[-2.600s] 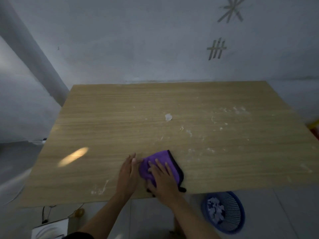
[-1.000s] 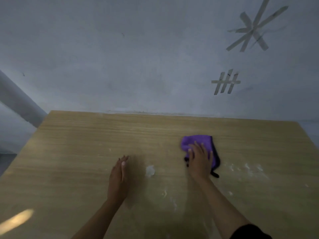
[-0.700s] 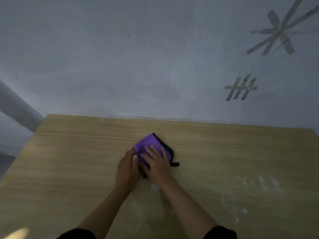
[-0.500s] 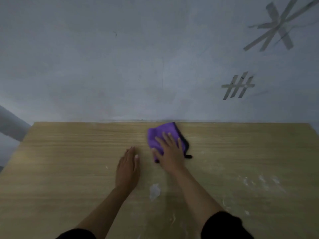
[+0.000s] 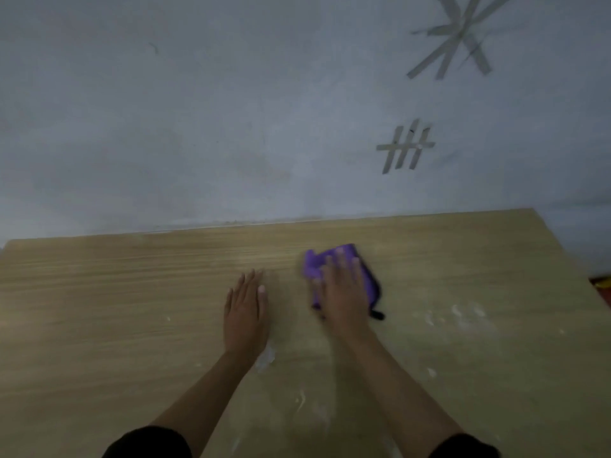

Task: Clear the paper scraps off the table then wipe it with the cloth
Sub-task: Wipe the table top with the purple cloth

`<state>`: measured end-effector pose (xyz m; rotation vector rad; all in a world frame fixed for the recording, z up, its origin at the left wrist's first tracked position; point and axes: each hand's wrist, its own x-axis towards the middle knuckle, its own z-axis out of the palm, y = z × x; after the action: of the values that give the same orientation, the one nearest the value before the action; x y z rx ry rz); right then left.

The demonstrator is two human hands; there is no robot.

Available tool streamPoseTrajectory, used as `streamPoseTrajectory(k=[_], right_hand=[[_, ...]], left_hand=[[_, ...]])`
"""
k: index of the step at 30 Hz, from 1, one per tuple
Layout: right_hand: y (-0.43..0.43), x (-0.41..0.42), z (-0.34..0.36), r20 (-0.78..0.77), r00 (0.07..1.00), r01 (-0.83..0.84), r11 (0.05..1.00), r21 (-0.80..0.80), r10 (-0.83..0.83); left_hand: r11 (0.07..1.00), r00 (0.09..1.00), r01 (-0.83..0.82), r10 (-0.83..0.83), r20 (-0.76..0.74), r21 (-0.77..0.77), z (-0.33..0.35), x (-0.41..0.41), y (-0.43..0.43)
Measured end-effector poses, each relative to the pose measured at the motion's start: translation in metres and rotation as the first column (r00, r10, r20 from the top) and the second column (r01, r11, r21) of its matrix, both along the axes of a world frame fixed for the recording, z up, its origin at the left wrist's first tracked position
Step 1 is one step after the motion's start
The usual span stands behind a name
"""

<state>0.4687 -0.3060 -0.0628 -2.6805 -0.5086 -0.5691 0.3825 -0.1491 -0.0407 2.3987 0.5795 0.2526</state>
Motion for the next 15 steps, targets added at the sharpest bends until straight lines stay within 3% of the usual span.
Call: streamPoseTrajectory(k=[2, 4, 8, 12, 15], right_hand=[[0.019, -0.024, -0.006, -0.111, 0.981, -0.167, 0.985, -0.041, 0.162], [0.008, -0.034, -0.007, -0.207, 0.966, -0.162, 0.987, -0.022, 0.154], [-0.06, -0.043, -0.008, -0.229, 0.972, 0.067, 0.996, 0.06, -0.052], [-0.121, -0.055, 0.004, -0.281, 0.916, 0.321, 0.944, 0.081, -0.287], [-0.112, -0.076, 0.023, -0.198, 0.925, 0.348, 0.932, 0.104, -0.324]], left_hand=[[0.999, 1.0, 0.007, -0.007, -0.003, 0.034, 0.001, -0.003, -0.012], [0.997, 0.999, 0.035, -0.034, -0.009, 0.066, 0.003, -0.01, -0.02], [0.998, 0.999, 0.04, -0.038, -0.037, 0.055, 0.004, -0.03, -0.025], [0.999, 0.999, 0.024, -0.023, -0.047, 0.027, 0.006, -0.053, -0.036], [0.998, 0.997, 0.03, -0.026, -0.07, 0.049, 0.005, -0.076, -0.053]])
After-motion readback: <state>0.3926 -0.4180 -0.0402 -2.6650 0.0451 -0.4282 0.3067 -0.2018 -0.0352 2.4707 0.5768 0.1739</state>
